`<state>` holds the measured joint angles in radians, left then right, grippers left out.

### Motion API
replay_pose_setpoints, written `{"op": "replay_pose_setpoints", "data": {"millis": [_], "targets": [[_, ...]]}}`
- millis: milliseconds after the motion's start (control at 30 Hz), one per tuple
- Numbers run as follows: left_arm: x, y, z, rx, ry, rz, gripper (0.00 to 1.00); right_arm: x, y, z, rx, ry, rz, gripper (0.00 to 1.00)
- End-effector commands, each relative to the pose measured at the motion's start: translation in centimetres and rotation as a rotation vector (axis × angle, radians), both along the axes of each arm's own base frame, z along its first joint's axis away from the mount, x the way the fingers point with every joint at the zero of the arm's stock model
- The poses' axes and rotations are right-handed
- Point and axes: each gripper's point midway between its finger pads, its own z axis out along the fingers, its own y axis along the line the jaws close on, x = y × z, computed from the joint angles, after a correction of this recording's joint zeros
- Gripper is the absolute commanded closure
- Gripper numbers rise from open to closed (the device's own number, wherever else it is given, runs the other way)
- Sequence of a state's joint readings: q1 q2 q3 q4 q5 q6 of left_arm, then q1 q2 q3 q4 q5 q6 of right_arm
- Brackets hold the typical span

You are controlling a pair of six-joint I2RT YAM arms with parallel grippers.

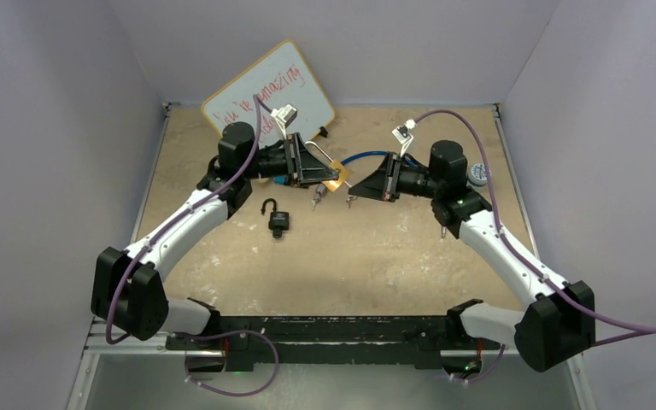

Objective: Unlock with the key

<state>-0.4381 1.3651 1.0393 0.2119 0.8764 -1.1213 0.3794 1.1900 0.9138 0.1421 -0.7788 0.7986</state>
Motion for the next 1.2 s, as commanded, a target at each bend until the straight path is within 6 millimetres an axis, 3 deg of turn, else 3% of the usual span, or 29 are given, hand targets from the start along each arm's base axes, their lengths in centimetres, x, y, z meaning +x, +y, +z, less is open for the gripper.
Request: {"op": "replay_pose_setpoints", "data": {"millis": [0, 367, 533, 700, 1167], "targets": [[-2.9, 0.8, 6.6, -0.135, -0.061, -0.207, 1.00, -3.9, 0.5, 4.9, 0.117, -0.072, 0.200, 1.00], [-4.8, 1.8, 10.0, -0.172, -0.034, -0.299, 1.00, -8.7, -0.7, 7.8, 0.146, -0.210, 0.329, 1.00], [-5.3, 2.0, 10.8, -0.193, 0.007, -0.297, 1.00, -8.2, -0.6, 8.8, 0.156, -0.235, 0.281, 1.00], [-5.3, 2.0, 10.2, -0.191, 0.047, -0.284, 1.00, -8.0, -0.2, 10.8, 0.231, -0.253, 0.248, 1.00], [-5.2, 2.0, 9.6, -0.200, 0.043, -0.262, 1.00, -5.5, 1.1, 10.6, 0.211, -0.203, 0.191, 1.00]]}}
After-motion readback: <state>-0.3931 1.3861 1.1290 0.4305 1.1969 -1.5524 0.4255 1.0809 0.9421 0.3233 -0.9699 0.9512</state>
